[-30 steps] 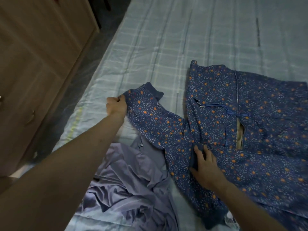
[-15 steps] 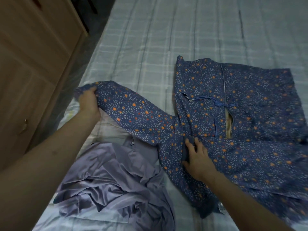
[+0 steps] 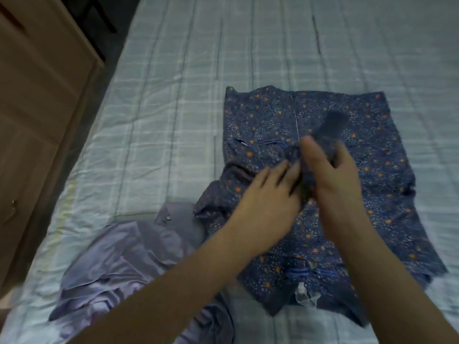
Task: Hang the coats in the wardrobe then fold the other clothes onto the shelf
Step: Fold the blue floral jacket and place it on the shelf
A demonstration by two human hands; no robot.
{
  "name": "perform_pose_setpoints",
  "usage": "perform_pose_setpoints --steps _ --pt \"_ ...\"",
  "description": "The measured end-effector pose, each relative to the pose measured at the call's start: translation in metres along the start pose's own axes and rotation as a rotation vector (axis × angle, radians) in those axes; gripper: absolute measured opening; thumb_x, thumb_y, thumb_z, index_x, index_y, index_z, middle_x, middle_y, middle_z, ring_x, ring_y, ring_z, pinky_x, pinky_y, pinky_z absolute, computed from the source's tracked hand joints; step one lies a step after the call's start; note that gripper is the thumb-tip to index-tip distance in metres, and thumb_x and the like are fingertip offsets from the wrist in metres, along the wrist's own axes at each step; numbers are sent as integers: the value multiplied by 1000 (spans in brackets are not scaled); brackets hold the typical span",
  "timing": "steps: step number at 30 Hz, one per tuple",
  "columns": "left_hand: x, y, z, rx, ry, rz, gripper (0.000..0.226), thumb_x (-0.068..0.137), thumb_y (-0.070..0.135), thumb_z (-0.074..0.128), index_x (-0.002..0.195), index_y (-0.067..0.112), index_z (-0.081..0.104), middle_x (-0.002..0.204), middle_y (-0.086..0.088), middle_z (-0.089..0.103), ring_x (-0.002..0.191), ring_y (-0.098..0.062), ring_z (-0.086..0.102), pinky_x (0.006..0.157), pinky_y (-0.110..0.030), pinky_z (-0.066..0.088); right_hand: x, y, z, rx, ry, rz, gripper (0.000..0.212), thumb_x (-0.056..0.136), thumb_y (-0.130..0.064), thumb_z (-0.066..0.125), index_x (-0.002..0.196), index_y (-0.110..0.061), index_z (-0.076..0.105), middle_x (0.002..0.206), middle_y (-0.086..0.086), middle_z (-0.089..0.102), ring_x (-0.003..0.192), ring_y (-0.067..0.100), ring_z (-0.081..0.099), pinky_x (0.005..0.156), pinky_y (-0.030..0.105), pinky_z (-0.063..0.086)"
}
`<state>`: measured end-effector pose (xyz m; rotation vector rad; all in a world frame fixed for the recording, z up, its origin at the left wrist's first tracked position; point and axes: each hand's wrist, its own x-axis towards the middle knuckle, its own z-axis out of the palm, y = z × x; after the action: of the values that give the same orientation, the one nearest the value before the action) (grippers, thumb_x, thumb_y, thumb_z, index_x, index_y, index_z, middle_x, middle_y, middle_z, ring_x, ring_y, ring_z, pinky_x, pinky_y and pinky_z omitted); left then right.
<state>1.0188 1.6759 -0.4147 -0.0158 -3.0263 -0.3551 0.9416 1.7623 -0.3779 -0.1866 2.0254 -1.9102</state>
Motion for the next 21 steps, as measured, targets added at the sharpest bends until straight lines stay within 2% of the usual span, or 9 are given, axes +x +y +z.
perform_pose_setpoints --steps 2,4,8,10,12,13,15,17,21 --pt "-3 23 15 -1 -5 82 51 89 20 36 136 5 50 146 -15 45 135 -34 41 112 -47 33 0 7 -26 -119 171 50 32 76 -31 75 92 -6 64 77 4 67 71 18 64 66 47 55" --pt "-12 26 25 15 3 104 74 87 30 60 152 15 27 159 -5 24 146 -26 24 119 -48 19 0 19 -56 -45 267 130 8 86 -18 69 93 -14 69 83 4 73 79 21 69 70 52 57" --pt "-41 -14 60 42 -107 -174 123 59 20 83 155 30 6 163 -2 6 150 -26 10 118 -51 10 -4 28 -106 506 139 333 27 100 -19 46 117 -12 65 110 5 72 102 20 68 79 33 59" --pt "-57 -35 80 26 -183 -304 127 52 5 78 155 30 8 162 -2 13 147 -27 20 116 -49 15 -6 40 -132 640 40 402 33 101 -23 42 125 -10 60 120 5 68 109 22 65 90 37 55" --pt "-69 -53 89 -15 -188 -318 121 50 -7 74 152 28 19 157 -5 29 143 -28 29 113 -53 29 -2 57 -157 716 31 440 37 88 -21 60 124 -12 57 122 5 64 104 25 61 90 39 51" --pt "-71 -58 92 -14 -182 -274 118 48 -11 74 150 25 26 152 -9 38 140 -30 33 111 -52 33 0 67 -172 740 44 445 53 73 -18 73 123 -11 56 124 10 59 104 27 59 92 39 47" --pt "-74 -60 95 52 -194 -179 116 41 -12 77 145 16 36 144 -17 47 134 -34 41 112 -44 27 7 86 -199 759 66 472 75 44 -12 85 115 -3 62 122 19 57 105 32 59 91 40 49" --pt "-74 -52 94 134 -205 -102 110 44 -7 74 146 14 38 147 -17 44 134 -38 42 115 -42 16 15 101 -218 699 108 533 73 32 -9 86 102 0 68 113 19 62 97 29 63 78 37 58" --pt "-71 -37 106 236 -245 -20 91 67 0 42 152 23 21 153 -9 38 142 -34 29 115 -43 11 33 117 -243 667 168 578 37 63 -1 59 98 -9 70 105 13 69 85 23 68 74 32 59"
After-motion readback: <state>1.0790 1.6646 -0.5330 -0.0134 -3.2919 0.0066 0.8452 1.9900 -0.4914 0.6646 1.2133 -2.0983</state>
